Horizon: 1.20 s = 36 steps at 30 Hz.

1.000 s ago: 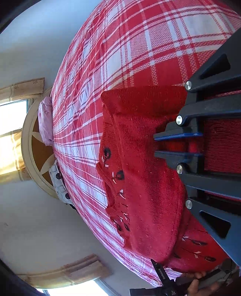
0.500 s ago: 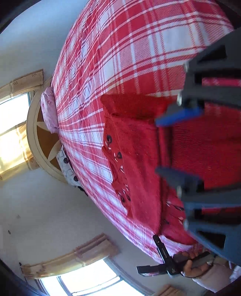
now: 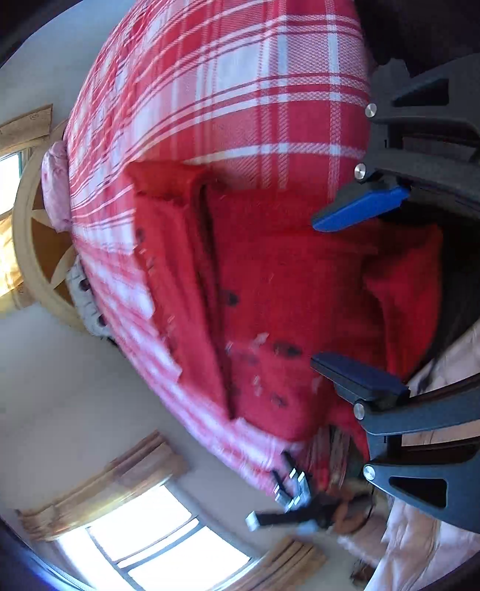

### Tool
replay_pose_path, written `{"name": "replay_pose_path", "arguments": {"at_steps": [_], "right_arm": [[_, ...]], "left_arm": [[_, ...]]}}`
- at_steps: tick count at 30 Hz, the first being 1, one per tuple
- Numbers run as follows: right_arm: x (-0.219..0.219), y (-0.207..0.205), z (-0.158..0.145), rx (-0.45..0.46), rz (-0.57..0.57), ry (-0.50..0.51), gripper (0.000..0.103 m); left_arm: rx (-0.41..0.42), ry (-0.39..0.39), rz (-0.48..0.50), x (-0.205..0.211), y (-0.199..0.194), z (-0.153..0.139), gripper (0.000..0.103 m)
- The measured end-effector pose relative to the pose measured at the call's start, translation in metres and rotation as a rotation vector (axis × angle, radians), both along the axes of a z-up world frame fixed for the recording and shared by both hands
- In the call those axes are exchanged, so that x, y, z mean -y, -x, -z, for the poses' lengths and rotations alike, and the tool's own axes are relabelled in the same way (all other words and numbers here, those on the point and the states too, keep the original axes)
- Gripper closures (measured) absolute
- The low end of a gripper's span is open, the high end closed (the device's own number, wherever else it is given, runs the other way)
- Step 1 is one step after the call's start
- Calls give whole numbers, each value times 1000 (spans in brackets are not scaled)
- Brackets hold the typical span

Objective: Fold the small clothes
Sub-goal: 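Open the right gripper and lift it off the folded sweater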

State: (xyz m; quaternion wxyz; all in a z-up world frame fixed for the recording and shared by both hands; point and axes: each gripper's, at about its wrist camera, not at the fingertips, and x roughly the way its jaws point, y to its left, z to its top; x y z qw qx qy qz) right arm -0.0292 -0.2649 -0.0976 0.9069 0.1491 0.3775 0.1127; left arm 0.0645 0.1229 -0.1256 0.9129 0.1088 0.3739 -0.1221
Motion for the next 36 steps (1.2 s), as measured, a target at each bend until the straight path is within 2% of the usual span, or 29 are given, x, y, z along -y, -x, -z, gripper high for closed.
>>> {"name": "replay_pose_path", "arguments": {"at_steps": [4, 6, 8, 10, 13, 15, 17, 19, 21, 25, 27, 31, 33, 36], "right_arm": [[-9, 22, -49, 105, -44, -36, 34], [-8, 39, -77, 163, -66, -65, 34], [-8, 54, -103, 214, -64, -49, 34], [0, 75, -132, 279, -54, -39, 34], [20, 110, -178, 395, -17, -71, 34], [29, 124, -194, 413, -2, -89, 34], [31, 135, -198, 418, 9, -67, 34], [22, 134, -186, 399, 10, -12, 34], [11, 126, -165, 348, -23, 29, 34], [-16, 74, -87, 146, -41, 140, 34], [-20, 46, -41, 30, -32, 141, 34], [-17, 13, 27, -120, -41, 108, 34], [-19, 3, 49, -177, -54, 93, 34], [-25, -4, 73, -222, -67, 149, 34]], "left_arm": [[41, -56, 47, 4, 7, -22, 0], [94, -118, 82, -6, 17, -45, 0], [148, -153, 89, -23, 27, -71, 0], [188, -137, 55, -50, 32, -102, 0], [228, -47, -44, -99, 42, -150, 0], [247, -14, -71, -118, 53, -164, 0], [277, -6, -89, -131, 67, -168, 0], [287, 3, -88, -134, 75, -163, 0], [262, 24, -70, -130, 79, -147, 0], [206, 9, -3, -100, 71, -111, 0], [172, -4, 29, -85, 67, -97, 0], [118, -20, 97, -59, 63, -75, 0], [100, -10, 114, -54, 66, -70, 0], [69, 14, 114, -52, 63, -62, 0]]}}
